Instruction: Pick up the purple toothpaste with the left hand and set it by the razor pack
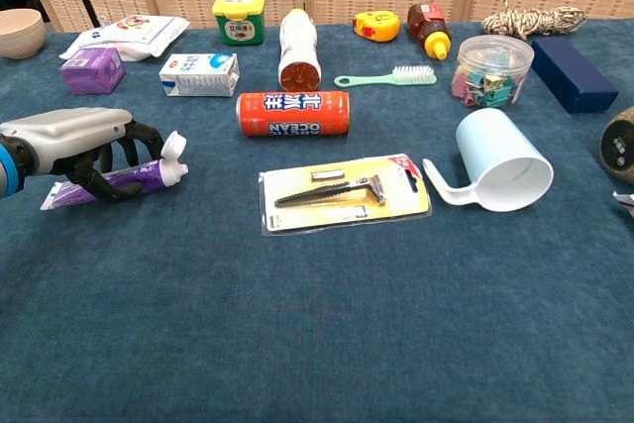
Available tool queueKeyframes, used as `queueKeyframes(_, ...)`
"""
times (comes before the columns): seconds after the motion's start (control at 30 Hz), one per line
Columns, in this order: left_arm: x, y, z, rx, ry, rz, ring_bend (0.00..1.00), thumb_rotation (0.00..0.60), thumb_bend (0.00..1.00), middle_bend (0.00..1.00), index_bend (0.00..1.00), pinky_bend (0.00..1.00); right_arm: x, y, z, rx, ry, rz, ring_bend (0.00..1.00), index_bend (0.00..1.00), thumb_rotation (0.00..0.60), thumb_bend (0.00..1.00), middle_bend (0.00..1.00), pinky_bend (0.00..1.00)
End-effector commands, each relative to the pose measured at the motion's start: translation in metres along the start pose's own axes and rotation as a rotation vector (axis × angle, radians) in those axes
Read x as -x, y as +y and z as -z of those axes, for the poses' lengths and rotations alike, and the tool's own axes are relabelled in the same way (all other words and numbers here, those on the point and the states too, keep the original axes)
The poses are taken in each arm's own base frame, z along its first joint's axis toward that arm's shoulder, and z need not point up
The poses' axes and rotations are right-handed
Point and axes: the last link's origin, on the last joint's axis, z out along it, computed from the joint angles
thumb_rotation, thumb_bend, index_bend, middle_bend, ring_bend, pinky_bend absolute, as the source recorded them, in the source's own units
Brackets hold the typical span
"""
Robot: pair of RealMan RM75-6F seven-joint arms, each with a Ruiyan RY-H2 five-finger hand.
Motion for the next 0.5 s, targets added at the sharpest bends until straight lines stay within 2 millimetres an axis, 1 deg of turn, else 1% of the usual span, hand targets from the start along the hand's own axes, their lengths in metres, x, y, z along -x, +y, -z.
queueKeyframes(0.03, -0.006, 0.001, 0.002, 0.029, -0.009, -0.018, 0.34, 0.6, 0.68, 0.31, 0.38, 0.47, 0.0, -0.002, -0.001, -0.006, 0.001, 0.0, 0.04, 0.06, 0.6, 0.15, 0.07, 0.08)
queueKeyframes(0.17, -0.022, 0.002, 0.006, 0.072, -0.006, -0.067, 0.34, 0.6, 0.76, 0.31, 0.38, 0.47, -0.001, -0.006, -0.004, -0.022, 0.002, -0.006, 0.04, 0.06, 0.6, 0.15, 0.07, 0.08)
queueKeyframes(0.4, -0.057, 0.003, 0.02, 0.155, 0.038, -0.173, 0.36, 0.6, 0.82, 0.34, 0.41, 0.5, 0.0, -0.017, -0.011, -0.067, -0.003, -0.021, 0.04, 0.06, 0.6, 0.15, 0.07, 0.08)
queueKeyframes(0.5, -0.073, 0.001, 0.026, 0.181, 0.071, -0.198, 0.38, 0.6, 0.87, 0.36, 0.43, 0.5, -0.001, -0.024, -0.016, -0.098, -0.005, -0.03, 0.04, 0.06, 0.6, 0.15, 0.07, 0.09)
